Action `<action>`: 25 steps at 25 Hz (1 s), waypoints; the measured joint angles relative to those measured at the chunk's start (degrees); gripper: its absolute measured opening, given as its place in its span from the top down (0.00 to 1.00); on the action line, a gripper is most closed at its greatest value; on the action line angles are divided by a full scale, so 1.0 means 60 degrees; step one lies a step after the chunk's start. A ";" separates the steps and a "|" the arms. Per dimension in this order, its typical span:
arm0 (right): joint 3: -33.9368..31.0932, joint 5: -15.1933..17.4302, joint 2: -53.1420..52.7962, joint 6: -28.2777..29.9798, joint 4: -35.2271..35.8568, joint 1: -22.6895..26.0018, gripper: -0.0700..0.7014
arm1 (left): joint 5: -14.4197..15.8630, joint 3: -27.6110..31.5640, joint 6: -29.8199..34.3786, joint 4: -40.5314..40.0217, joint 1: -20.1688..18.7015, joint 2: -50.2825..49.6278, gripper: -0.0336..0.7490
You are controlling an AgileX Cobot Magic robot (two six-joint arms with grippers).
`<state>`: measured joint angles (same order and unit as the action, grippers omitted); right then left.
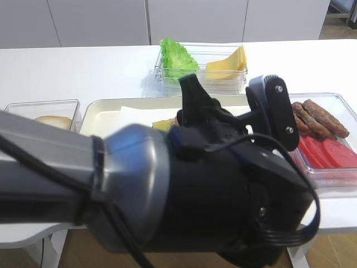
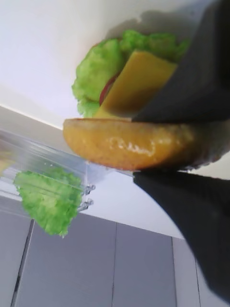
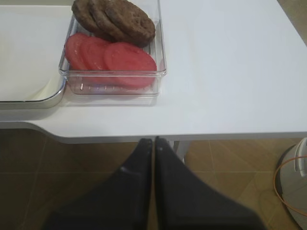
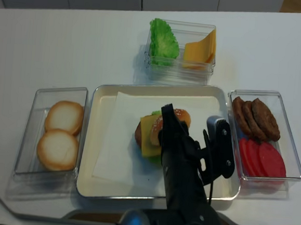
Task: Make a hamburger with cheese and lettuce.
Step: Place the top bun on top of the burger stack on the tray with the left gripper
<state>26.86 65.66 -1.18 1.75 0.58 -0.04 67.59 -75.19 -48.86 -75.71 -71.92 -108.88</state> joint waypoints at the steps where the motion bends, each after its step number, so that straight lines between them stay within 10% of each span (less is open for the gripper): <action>1: 0.0000 0.0000 0.0000 0.0000 0.0000 0.0000 0.79 | -0.0017 0.0000 -0.0103 0.0020 -0.0017 -0.0054 0.70; 25: 0.0000 0.0000 0.0000 0.0024 0.0000 0.0000 0.80 | -0.0012 0.0000 0.1570 -0.0607 -0.0174 -0.0101 0.70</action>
<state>26.86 65.66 -1.18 1.89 0.58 -0.04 67.51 -75.19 -39.44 -79.35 -72.96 -109.49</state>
